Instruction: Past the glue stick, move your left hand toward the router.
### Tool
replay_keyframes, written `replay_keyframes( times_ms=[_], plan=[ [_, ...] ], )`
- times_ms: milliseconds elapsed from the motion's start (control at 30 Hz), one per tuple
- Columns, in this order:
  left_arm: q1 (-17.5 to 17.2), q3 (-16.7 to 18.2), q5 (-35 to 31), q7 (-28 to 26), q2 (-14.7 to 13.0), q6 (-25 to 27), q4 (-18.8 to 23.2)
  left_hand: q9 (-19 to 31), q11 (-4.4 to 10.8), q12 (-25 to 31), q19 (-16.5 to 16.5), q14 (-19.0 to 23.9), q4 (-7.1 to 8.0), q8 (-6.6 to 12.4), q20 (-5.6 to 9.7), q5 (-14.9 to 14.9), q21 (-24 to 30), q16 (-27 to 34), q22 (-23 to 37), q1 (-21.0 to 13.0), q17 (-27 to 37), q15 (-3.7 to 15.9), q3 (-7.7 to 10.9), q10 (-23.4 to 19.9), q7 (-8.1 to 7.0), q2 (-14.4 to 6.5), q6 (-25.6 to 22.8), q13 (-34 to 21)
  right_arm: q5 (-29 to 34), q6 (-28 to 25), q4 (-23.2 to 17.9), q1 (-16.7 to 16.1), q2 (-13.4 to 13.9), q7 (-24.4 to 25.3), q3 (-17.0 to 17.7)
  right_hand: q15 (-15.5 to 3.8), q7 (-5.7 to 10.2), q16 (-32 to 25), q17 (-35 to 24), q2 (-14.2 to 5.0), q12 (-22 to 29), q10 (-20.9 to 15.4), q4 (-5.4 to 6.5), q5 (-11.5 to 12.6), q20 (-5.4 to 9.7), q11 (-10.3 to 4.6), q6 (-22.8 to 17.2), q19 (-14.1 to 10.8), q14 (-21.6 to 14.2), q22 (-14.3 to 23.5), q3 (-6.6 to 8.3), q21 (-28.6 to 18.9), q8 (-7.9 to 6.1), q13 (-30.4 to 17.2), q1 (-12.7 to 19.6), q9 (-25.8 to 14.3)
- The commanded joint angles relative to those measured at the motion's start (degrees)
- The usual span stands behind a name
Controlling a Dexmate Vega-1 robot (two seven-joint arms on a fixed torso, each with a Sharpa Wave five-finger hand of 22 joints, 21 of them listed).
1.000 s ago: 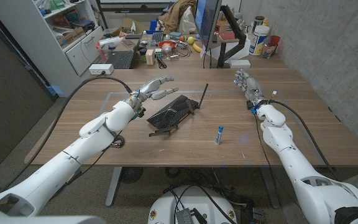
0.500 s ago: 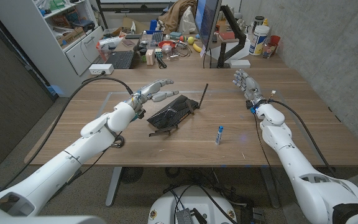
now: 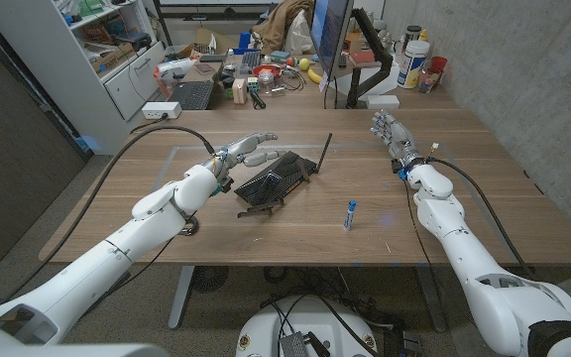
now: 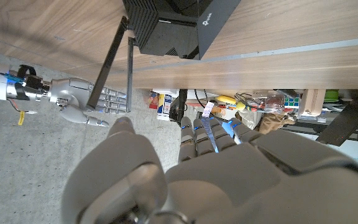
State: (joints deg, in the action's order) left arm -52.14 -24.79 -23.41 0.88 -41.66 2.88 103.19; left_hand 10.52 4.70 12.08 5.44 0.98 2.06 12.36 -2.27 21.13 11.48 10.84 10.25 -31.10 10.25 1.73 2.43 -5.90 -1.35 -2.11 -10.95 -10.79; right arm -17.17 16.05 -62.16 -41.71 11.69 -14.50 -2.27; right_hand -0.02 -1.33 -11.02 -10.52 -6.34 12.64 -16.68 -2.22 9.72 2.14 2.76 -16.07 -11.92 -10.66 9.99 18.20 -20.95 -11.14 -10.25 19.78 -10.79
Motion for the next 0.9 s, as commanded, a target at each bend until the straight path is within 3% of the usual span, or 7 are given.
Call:
replay_keyframes(
  times_ms=[33,900],
  plan=[
    [0.86,-1.59,-1.02,1.35,0.04,2.03,-0.64,0.29,-0.30,0.04,-0.08,0.36,-0.03,-0.15,0.04,-0.09,0.22,0.18,0.18,-0.17,0.28,1.02,-0.12,-0.59,-0.21,0.49,-0.52,-0.28,0.60,-0.56,-0.15,0.24,0.09,-0.10,0.07,0.18,0.20,0.09,-0.15,-0.14,-0.30,-0.23,-0.12,0.41,-0.04,0.21,-0.28,-0.49,-0.40,0.22,0.13,0.40,-0.06,-0.35,-0.42,-0.09],
    [1.03,-3.44,-0.97,2.20,0.66,5.62,-0.90,0.32,-0.12,0.11,-0.18,0.61,-0.17,-0.19,-0.13,0.17,0.23,0.19,0.19,-0.72,0.28,0.99,-0.07,-1.06,-0.22,0.07,-0.89,-0.30,0.70,-0.01,1.22,1.12,0.10,-1.16,0.48,0.20,0.28,0.11,-0.12,-0.14,-0.29,-0.40,-0.24,0.41,-0.10,0.22,-0.32,-0.66,-0.48,0.24,0.13,0.97,-0.05,-0.36,-0.51,-0.10]
  ],
)
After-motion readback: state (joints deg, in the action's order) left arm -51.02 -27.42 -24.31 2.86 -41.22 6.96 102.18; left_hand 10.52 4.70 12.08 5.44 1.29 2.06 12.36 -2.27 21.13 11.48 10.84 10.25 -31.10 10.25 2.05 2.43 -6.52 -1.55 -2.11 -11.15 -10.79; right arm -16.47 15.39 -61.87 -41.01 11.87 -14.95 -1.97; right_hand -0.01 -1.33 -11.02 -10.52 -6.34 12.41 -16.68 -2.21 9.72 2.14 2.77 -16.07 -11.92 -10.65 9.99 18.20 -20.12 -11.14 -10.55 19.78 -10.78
